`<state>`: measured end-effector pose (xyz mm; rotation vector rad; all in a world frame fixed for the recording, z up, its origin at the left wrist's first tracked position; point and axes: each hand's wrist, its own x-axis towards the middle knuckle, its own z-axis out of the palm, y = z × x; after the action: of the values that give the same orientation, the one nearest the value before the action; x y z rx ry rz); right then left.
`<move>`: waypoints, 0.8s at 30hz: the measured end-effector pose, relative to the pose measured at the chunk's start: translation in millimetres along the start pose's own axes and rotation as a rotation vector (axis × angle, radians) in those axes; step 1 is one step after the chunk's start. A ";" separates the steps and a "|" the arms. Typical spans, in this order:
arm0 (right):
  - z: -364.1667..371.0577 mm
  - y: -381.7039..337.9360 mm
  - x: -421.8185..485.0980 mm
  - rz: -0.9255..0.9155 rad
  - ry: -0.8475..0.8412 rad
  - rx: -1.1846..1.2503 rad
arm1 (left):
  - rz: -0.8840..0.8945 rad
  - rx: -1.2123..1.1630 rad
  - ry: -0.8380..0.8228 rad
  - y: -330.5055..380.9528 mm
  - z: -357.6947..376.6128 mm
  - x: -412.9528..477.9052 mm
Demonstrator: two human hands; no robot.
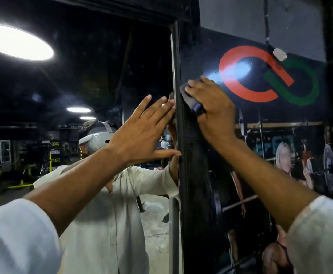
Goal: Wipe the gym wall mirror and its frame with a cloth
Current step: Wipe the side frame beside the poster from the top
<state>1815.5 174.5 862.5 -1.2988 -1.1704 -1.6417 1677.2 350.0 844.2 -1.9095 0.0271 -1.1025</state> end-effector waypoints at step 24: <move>12.9 -2.2 -31.4 0.216 -0.001 0.132 | -0.016 0.068 -0.049 45.6 16.9 -32.3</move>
<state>1824.7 187.6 832.4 -1.2933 -1.0801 -1.3854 1687.2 348.1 786.8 -1.8785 -0.0524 -1.0541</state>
